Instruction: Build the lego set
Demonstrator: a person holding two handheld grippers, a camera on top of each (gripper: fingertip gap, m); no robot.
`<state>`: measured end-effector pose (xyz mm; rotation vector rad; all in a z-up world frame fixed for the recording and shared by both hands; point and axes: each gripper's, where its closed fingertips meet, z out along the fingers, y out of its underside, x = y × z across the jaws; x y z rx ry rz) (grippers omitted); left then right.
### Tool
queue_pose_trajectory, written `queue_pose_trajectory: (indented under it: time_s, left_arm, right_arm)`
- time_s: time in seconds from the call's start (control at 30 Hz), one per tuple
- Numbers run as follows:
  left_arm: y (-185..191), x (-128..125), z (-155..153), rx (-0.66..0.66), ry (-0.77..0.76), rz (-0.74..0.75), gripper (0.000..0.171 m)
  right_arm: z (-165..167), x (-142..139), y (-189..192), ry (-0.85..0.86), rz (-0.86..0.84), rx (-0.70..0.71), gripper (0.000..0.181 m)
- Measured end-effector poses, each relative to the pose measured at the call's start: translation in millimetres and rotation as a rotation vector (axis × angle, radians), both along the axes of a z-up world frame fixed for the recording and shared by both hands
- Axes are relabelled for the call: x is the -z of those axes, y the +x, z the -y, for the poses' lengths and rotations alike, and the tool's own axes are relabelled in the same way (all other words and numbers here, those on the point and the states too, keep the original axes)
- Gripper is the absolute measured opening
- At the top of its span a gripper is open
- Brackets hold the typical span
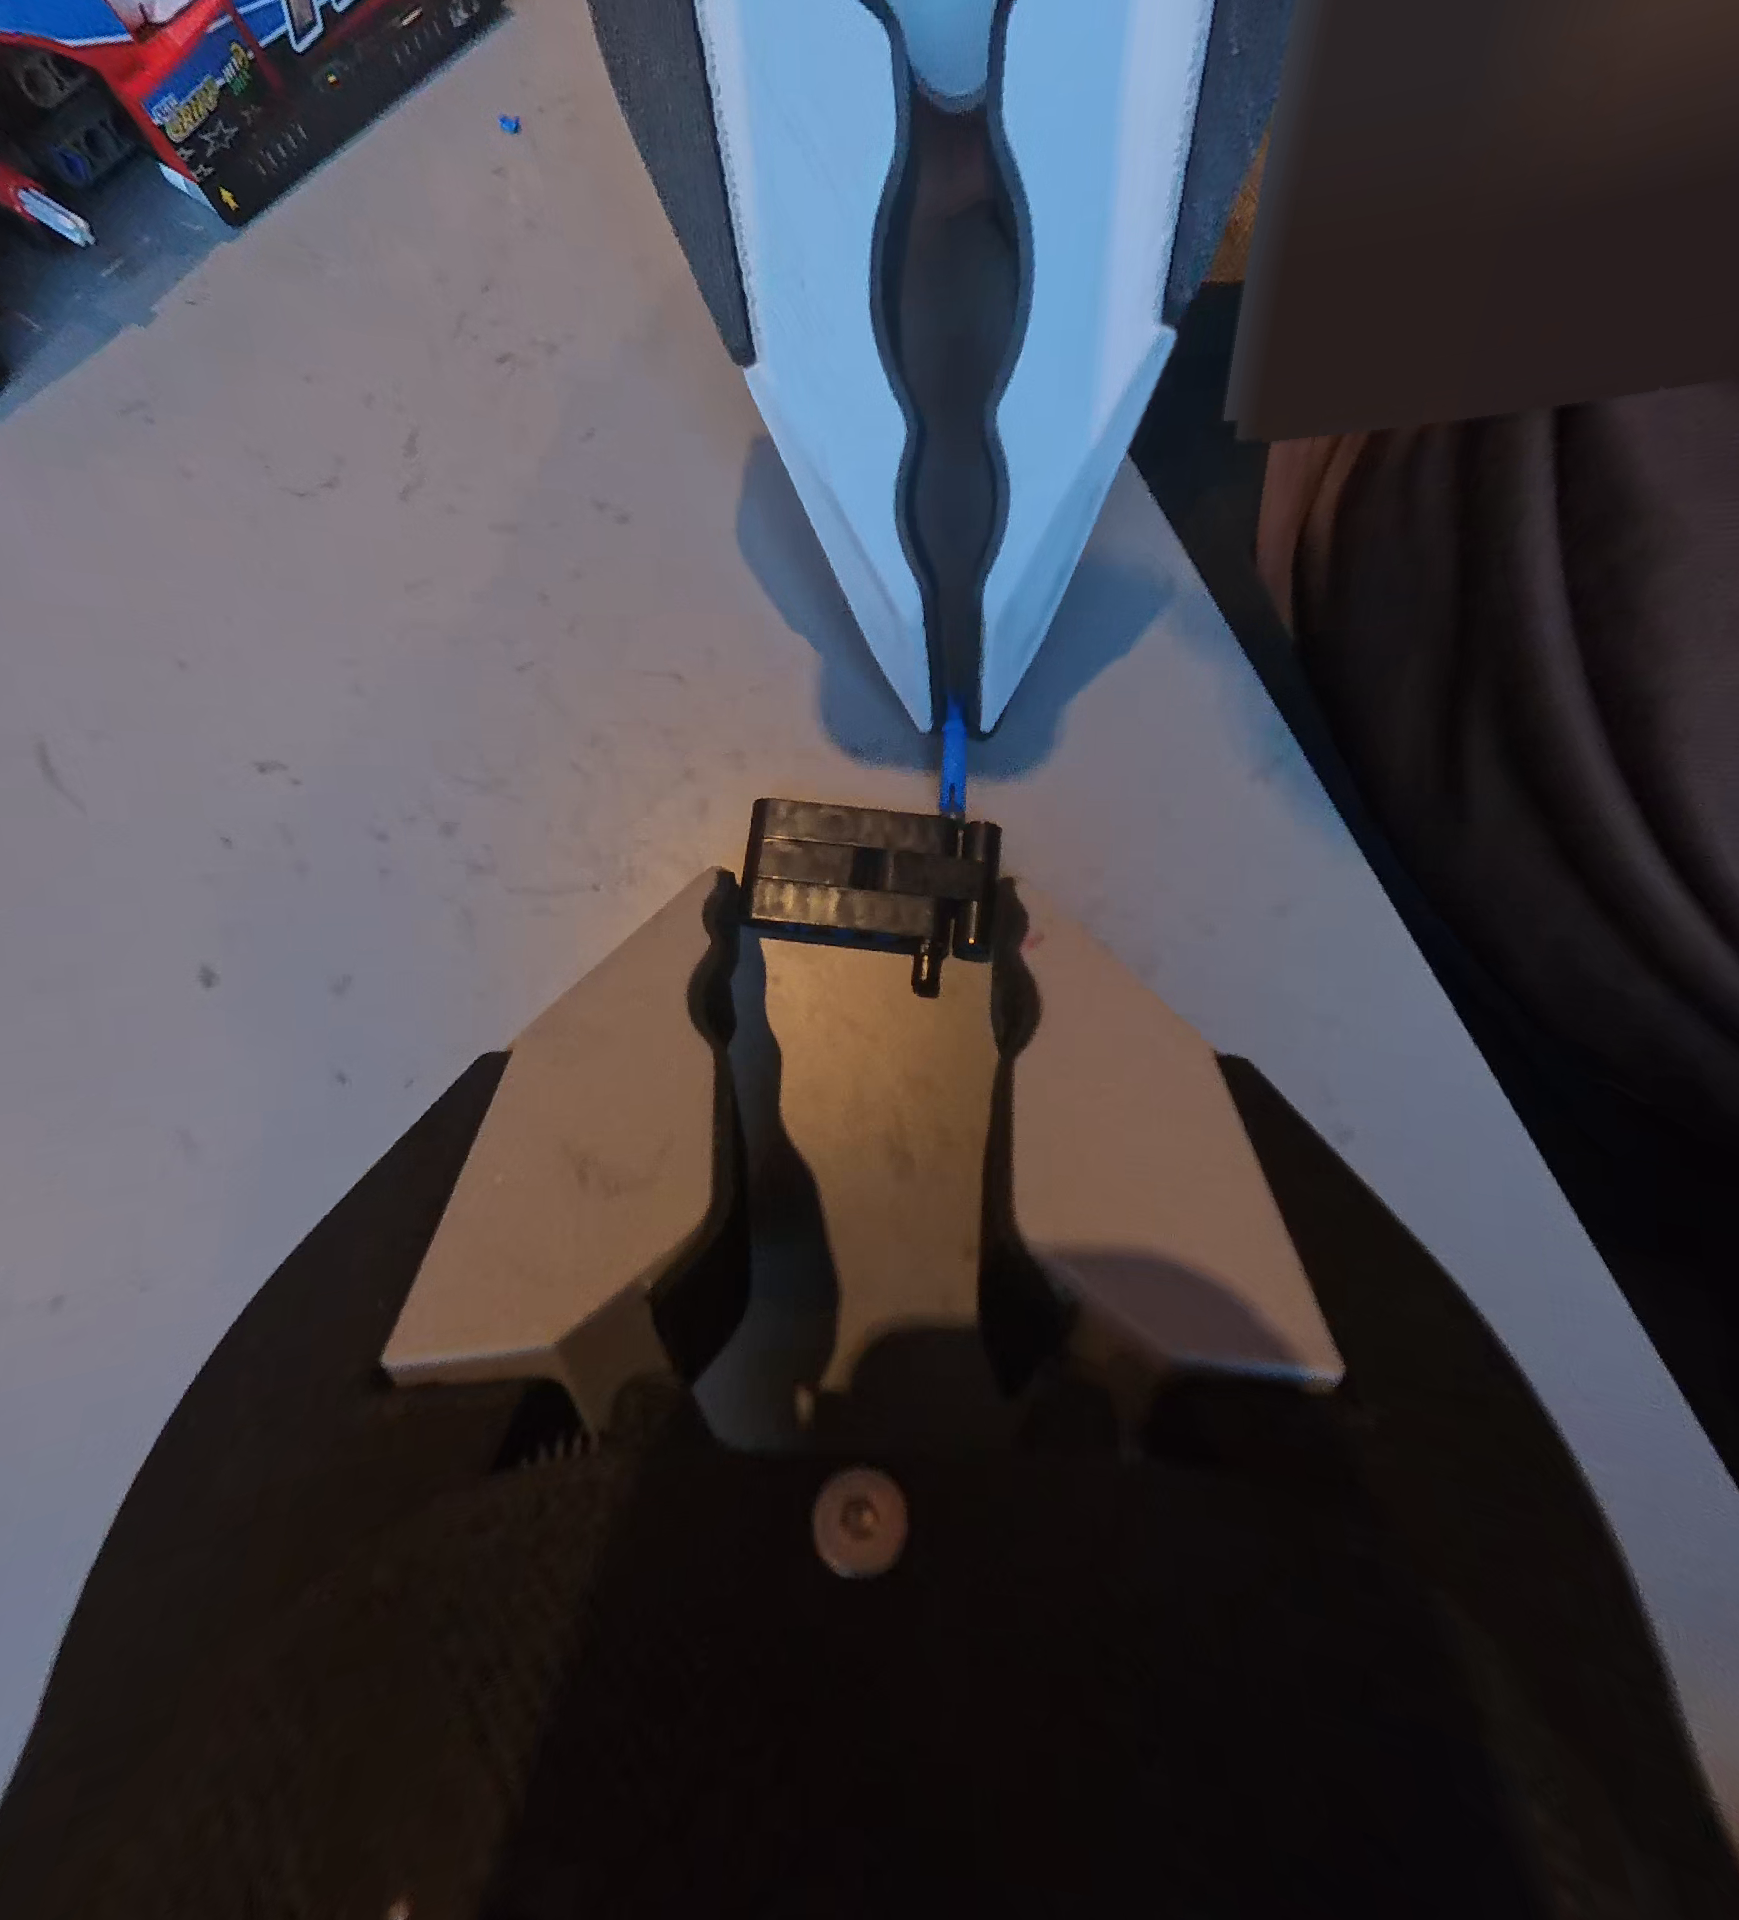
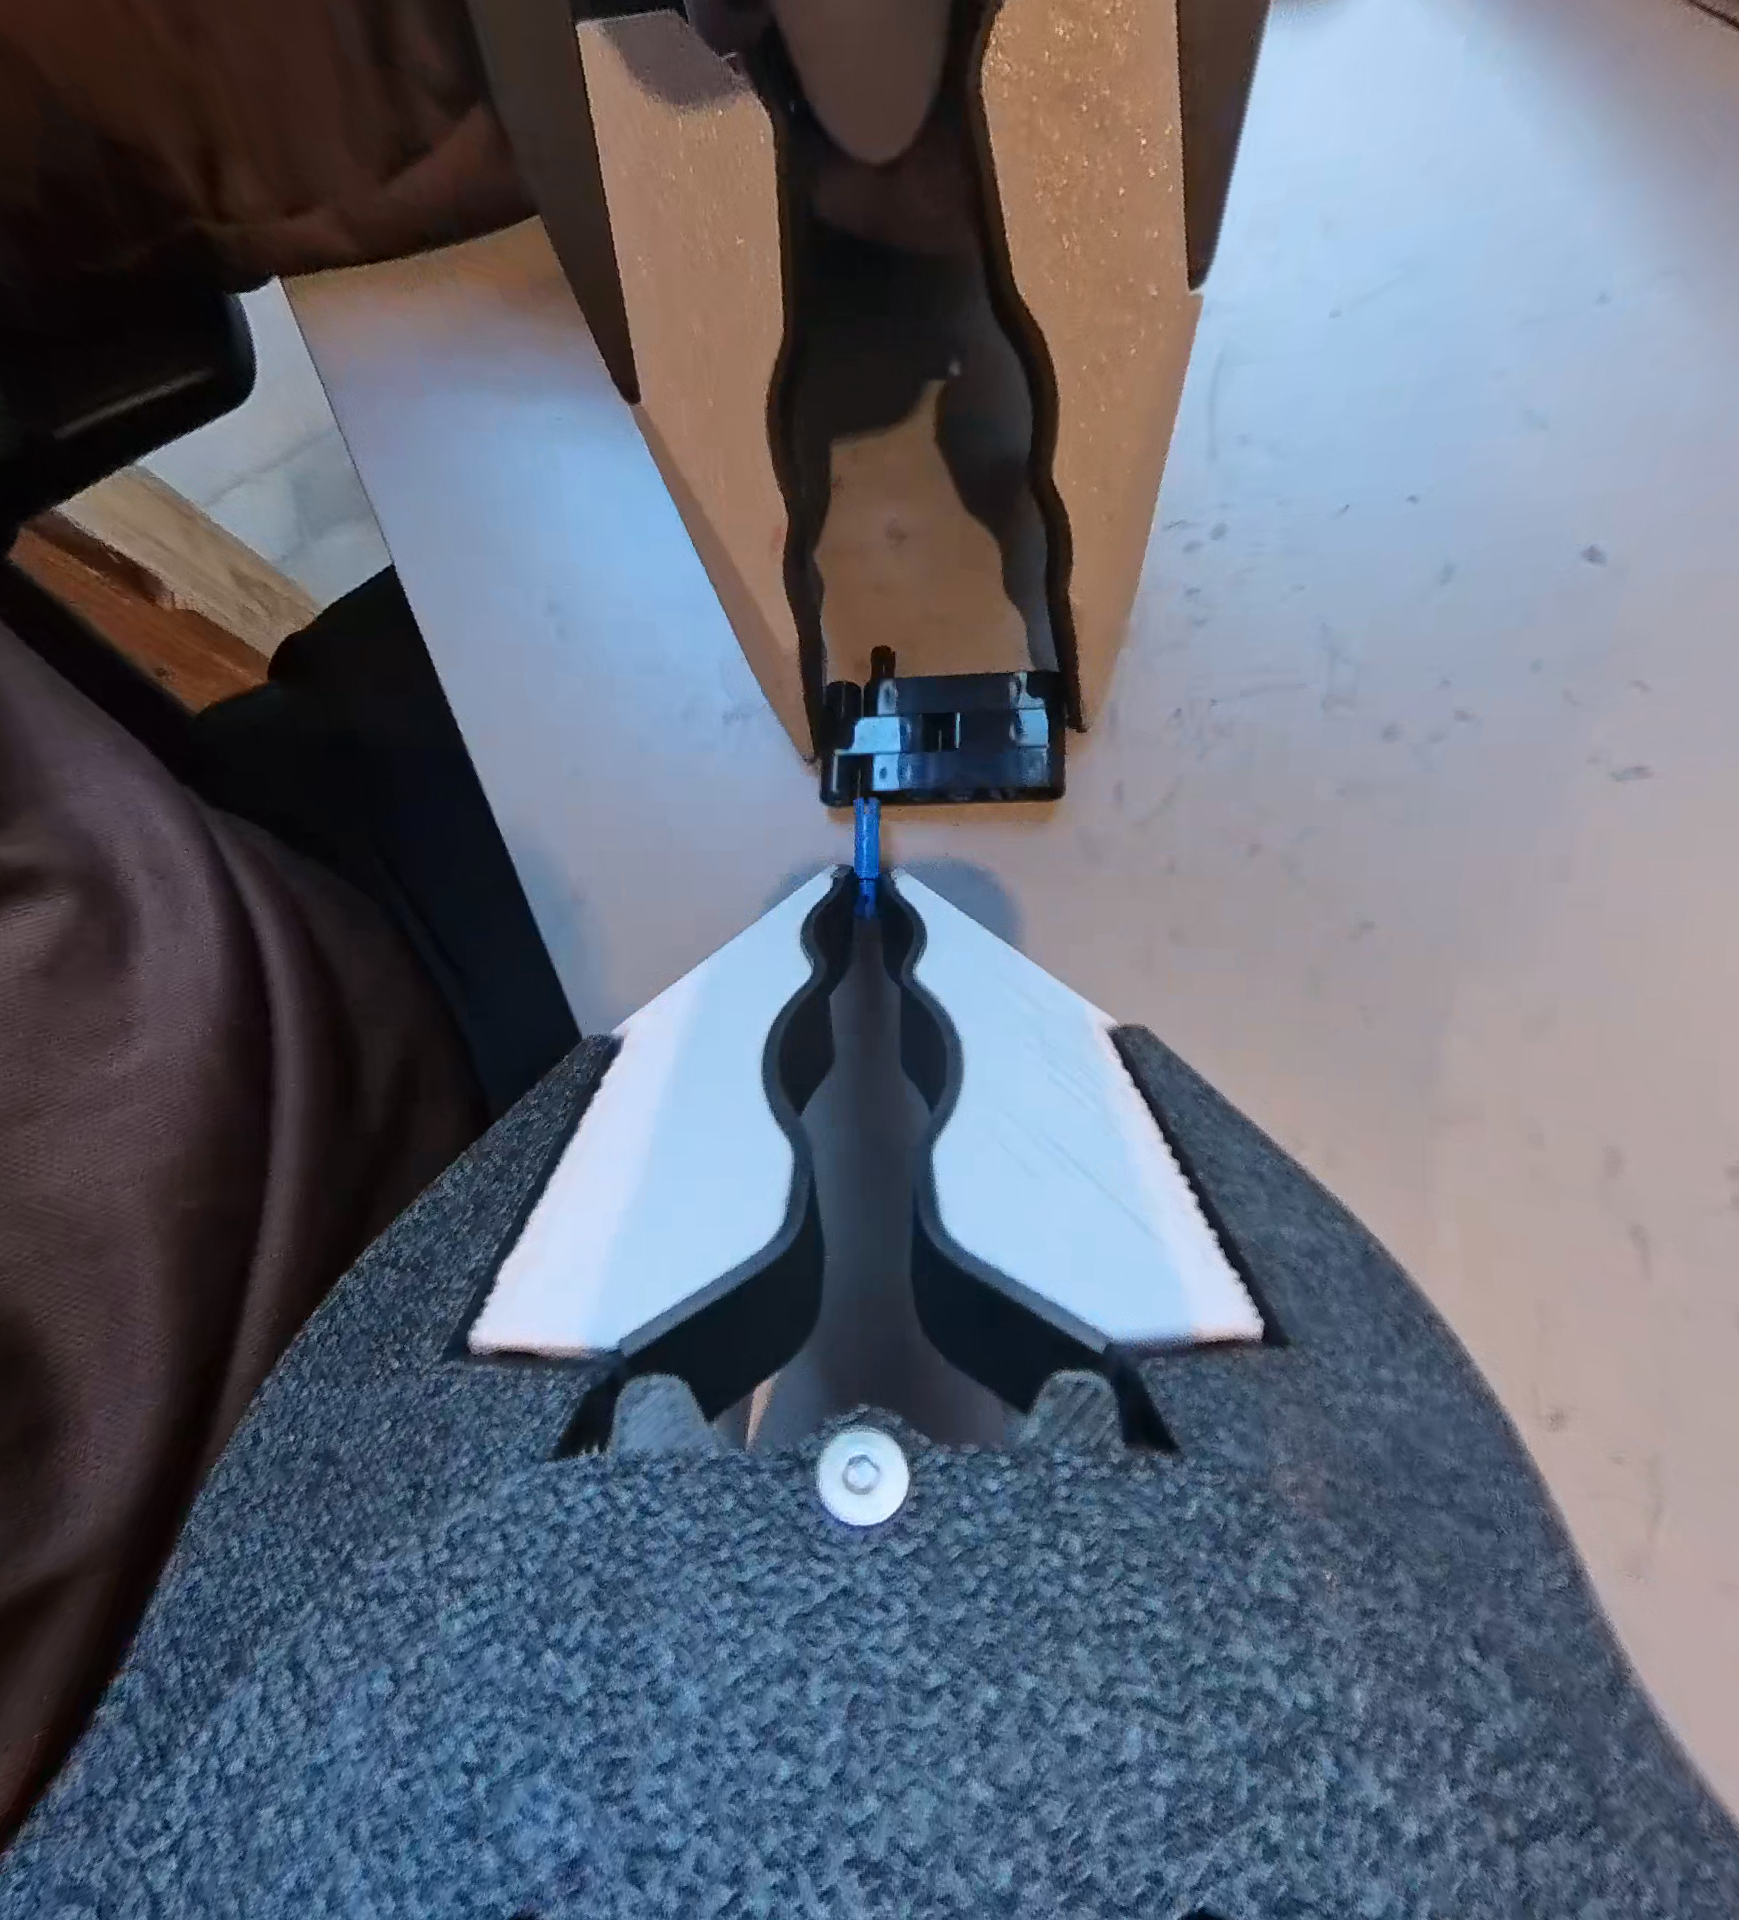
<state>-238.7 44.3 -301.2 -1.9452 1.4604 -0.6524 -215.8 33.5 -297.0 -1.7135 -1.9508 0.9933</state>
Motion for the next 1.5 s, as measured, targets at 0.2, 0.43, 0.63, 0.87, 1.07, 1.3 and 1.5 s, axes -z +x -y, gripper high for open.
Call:
queue_pose_trajectory:
  time_s: [0.2, 0.43, 0.63, 0.87, 1.07, 1.3, 1.5]
  left_arm:
    - [-0.9, 0.0, -0.5, -0.013, 0.002, -0.001, 0.047]
    - [-1.4, 0.1, -2.0, -0.037, -0.003, -0.001, 0.046]
    - [-2.0, 0.0, -2.5, -0.074, -0.013, 0.003, 0.046]
    - [-4.3, -0.1, -9.3, -0.118, 0.007, -0.006, 0.046]
    - [-2.1, -0.1, -4.8, -0.084, -0.001, 0.0, 0.047]
    - [-2.1, -0.2, -4.1, -0.079, -0.001, 0.0, 0.047]
    - [-1.4, -0.3, -2.7, -0.069, 0.005, -0.002, 0.046]
  right_arm:
    - [-2.1, 3.9, -3.7, -0.001, 0.078, 0.053, 0.004]
    - [-3.8, 4.3, -5.7, 0.068, 0.095, 0.054, 0.003]
    - [-3.9, 4.5, -6.3, 0.297, 0.044, -0.044, 0.003]
    - [-3.6, 3.2, -10.6, -0.025, 0.065, 0.07, 0.003]
    - [-4.4, 4.6, -5.6, 0.165, 0.033, -0.079, 0.004]
    - [-5.2, 5.1, -5.6, 0.27, 0.074, -0.264, 0.004]
    - [-5.7, 5.6, -3.5, 0.181, 0.172, -0.273, 0.004]
